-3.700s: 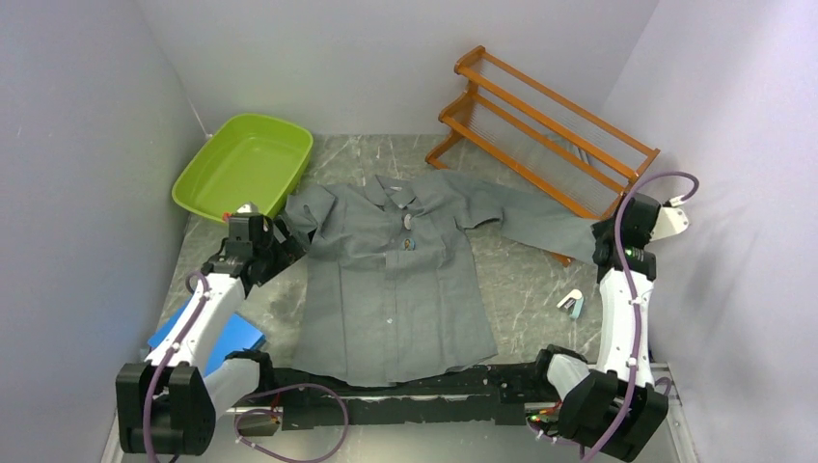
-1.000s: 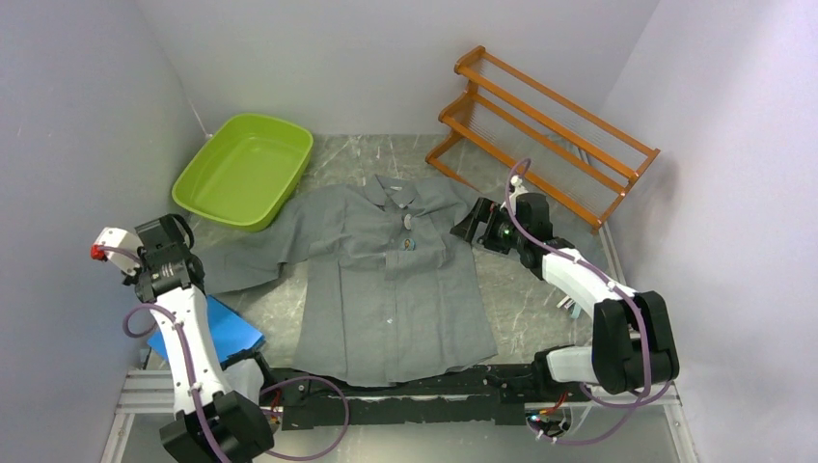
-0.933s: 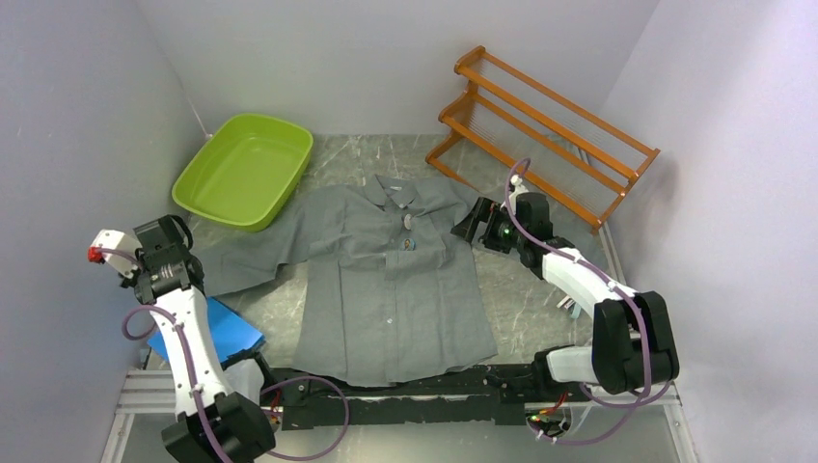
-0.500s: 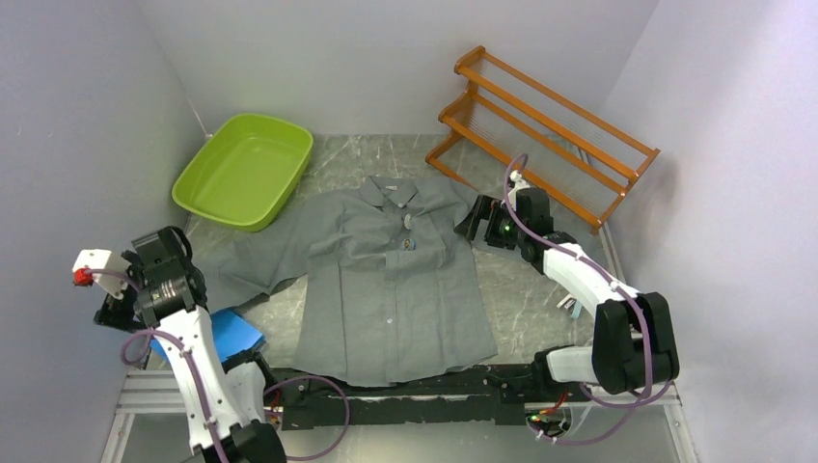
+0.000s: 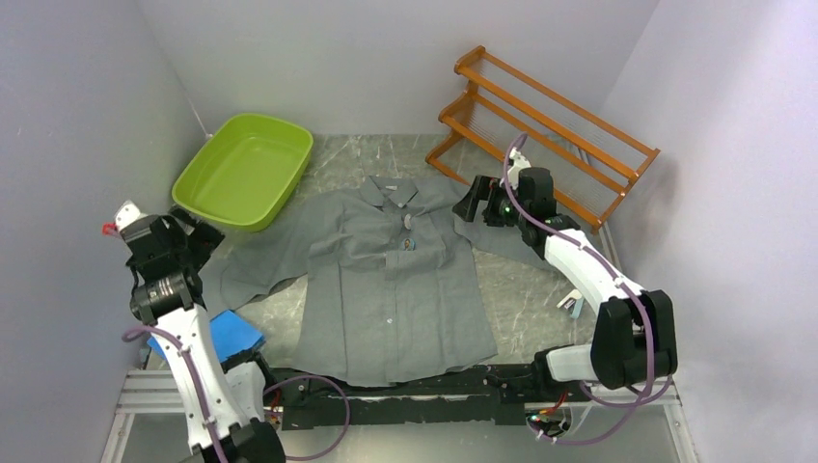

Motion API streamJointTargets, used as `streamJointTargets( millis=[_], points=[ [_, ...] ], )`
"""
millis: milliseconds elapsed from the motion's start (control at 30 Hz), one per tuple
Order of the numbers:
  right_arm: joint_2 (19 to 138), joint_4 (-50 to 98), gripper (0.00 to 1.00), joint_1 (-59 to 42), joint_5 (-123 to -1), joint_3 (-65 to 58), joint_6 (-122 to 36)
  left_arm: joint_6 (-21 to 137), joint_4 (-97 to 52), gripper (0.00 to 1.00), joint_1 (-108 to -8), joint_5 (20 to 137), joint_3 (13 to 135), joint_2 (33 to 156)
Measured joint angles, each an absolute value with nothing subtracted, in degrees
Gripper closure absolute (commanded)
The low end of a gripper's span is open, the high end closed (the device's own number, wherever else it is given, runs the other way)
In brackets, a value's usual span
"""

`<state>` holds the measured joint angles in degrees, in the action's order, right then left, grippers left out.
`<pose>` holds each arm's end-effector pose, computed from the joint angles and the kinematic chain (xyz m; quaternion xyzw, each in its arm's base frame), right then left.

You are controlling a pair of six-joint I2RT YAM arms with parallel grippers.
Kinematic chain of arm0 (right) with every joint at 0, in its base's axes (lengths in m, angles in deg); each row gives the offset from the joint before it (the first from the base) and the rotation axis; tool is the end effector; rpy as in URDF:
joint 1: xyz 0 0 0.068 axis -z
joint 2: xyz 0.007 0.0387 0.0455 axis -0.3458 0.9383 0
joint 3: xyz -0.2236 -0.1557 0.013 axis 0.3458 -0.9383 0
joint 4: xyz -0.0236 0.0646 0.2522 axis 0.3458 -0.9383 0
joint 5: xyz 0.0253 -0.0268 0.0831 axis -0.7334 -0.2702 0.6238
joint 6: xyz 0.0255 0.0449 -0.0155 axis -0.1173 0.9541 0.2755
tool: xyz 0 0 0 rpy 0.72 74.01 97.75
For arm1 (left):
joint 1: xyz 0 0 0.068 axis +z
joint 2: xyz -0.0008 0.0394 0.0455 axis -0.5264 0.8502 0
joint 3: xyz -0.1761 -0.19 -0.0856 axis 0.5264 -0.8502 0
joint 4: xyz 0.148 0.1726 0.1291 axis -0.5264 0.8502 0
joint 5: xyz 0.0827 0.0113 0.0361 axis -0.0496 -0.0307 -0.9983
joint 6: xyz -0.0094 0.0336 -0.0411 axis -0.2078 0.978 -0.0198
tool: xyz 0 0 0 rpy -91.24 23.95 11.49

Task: Pin the brooch onto the clothing
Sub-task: Flatten out the clothes at the center of the board.

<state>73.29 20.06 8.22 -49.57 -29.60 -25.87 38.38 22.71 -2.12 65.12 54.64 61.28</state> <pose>0.2851 0.0730 0.2573 0.0052 0.8633 0.2910 0.4123 0.1265 0.0756 0.3354 -0.4597 0.7468 0.0340 0.4794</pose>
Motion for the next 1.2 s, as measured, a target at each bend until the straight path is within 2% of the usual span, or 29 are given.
streamJointTargets(
  millis=[167,300,433,567,633,667,767,1000,1200],
  points=[
    [75.1,20.3,0.00,7.8,-47.8,-27.9,-26.2,35.1,11.6,0.07,-3.2,85.7,52.6,66.9],
    [76.5,20.8,0.00,7.6,-45.3,-28.6,-25.8,33.4,5.5,0.06,-12.2,89.9,52.3,74.0],
    [76.8,21.7,0.00,7.3,-41.6,-31.8,-24.9,34.0,2.8,0.06,-25.7,89.4,56.8,84.0],
    [76.8,21.9,0.00,6.9,-38.9,-35.9,-24.6,35.8,2.7,0.14,-35.8,88.8,67.5,97.3],
    [76.4,21.9,0.00,6.6,-37.9,-38.1,-24.4,37.3,2.4,0.31,-40.9,88.0,74.7,105.5],
    [75.9,21.9,0.00,6.5,-37.3,-39.5,-24.3,37.8,2.4,0.35,-42.9,87.7,77.2,108.7],
    [73.6,23.1,0.00,6.0,-35.8,-44.0,-23.5,40.0,4.0,0.32,-48.7,85.8,85.2,118.8],
    [69.0,25.4,0.00,4.8,-34.2,-52.3,-23.4,45.0,12.9,0.36,-58.8,74.6,108.3,143.4],
    [67.3,26.3,0.00,4.5,-34.3,-55.5,-23.7,46.7,15.1,0.42,-61.1,67.1,111.5,150.0]
  ],
)
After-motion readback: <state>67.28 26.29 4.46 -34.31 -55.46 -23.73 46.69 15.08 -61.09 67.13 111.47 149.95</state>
